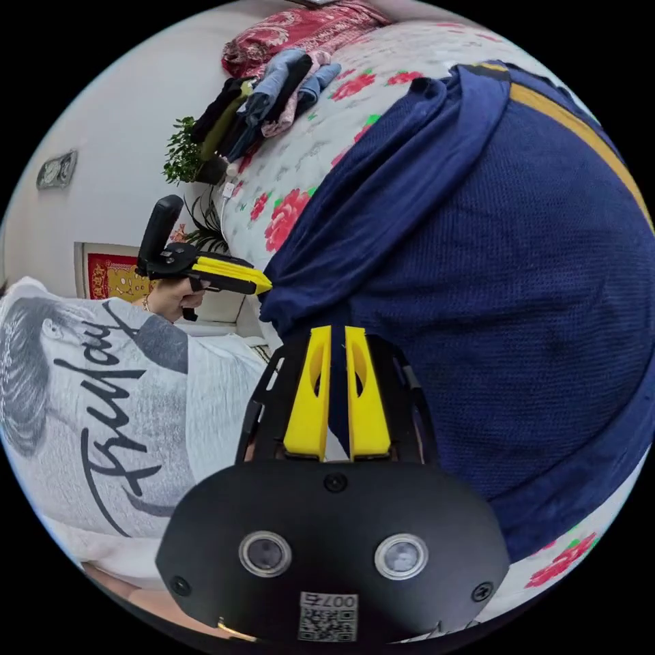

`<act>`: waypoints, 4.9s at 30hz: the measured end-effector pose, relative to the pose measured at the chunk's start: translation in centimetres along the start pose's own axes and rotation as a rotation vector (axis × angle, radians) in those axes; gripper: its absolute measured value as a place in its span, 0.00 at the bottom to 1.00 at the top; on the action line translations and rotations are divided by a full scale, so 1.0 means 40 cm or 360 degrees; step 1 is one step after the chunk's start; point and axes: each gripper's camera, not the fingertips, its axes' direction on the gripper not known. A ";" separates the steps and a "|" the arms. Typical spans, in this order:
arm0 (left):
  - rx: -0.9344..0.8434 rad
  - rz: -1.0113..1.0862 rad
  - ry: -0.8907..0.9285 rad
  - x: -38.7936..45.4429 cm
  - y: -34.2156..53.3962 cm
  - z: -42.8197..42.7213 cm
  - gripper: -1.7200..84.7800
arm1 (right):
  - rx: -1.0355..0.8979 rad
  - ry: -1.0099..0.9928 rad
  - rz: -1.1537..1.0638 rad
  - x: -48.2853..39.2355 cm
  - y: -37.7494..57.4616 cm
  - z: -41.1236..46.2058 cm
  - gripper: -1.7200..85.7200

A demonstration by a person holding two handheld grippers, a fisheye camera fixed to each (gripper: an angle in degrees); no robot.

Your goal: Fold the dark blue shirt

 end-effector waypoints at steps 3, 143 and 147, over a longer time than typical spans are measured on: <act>0.0041 0.0075 -0.0101 0.023 0.021 -0.029 0.01 | 0.0236 0.0213 -0.0168 -0.070 -0.012 -0.102 0.08; 0.0066 0.1478 -0.0777 1.273 -0.193 0.841 0.13 | 0.1018 0.0100 0.0293 0.792 0.782 -0.500 0.12; 0.0003 0.1288 -0.0869 1.358 -0.234 0.937 0.13 | 0.0923 0.0015 0.0260 0.953 0.672 -0.537 0.12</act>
